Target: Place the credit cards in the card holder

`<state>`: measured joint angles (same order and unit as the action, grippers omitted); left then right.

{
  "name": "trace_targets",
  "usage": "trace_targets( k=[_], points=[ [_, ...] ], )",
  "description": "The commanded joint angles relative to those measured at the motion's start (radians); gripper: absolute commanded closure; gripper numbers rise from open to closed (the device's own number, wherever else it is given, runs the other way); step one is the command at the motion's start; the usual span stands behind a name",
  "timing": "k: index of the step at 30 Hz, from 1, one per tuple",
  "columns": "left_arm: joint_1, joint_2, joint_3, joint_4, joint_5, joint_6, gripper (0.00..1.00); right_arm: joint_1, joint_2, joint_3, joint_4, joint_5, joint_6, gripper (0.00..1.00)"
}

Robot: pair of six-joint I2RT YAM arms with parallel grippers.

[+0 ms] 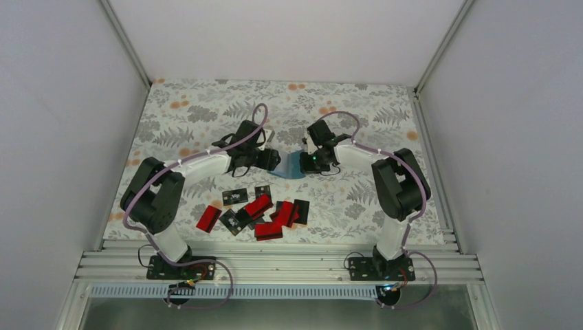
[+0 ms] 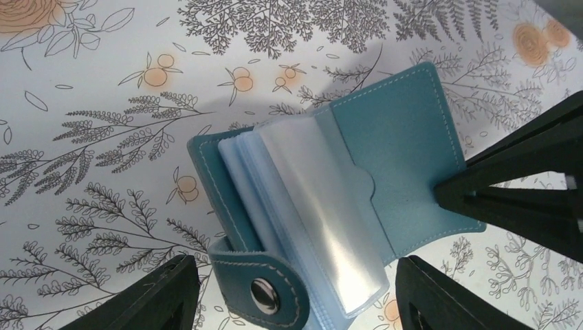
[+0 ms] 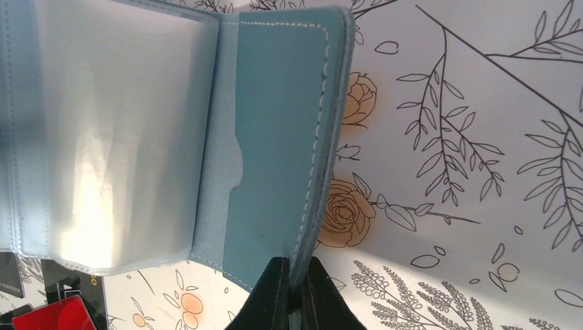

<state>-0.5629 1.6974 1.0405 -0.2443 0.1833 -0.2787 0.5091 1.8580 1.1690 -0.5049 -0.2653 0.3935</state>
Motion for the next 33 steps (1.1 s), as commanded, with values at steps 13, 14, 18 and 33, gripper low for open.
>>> trace_targets(
  k=[13,14,18,33],
  points=[
    [0.052,0.071,-0.091,0.177,0.195,-0.118,0.33,-0.004,0.037,-0.011,-0.001,-0.013,-0.005,0.96],
    [0.053,0.074,-0.095,0.188,0.207,-0.12,0.36,-0.003,0.037,-0.011,0.0,-0.015,-0.005,0.96],
    [0.054,0.091,-0.093,0.209,0.235,-0.127,0.49,-0.003,0.039,-0.009,0.001,-0.017,-0.005,0.95],
    [0.055,0.096,-0.087,0.22,0.247,-0.143,0.97,-0.005,0.037,-0.008,-0.001,-0.022,-0.007,0.9]
  ],
)
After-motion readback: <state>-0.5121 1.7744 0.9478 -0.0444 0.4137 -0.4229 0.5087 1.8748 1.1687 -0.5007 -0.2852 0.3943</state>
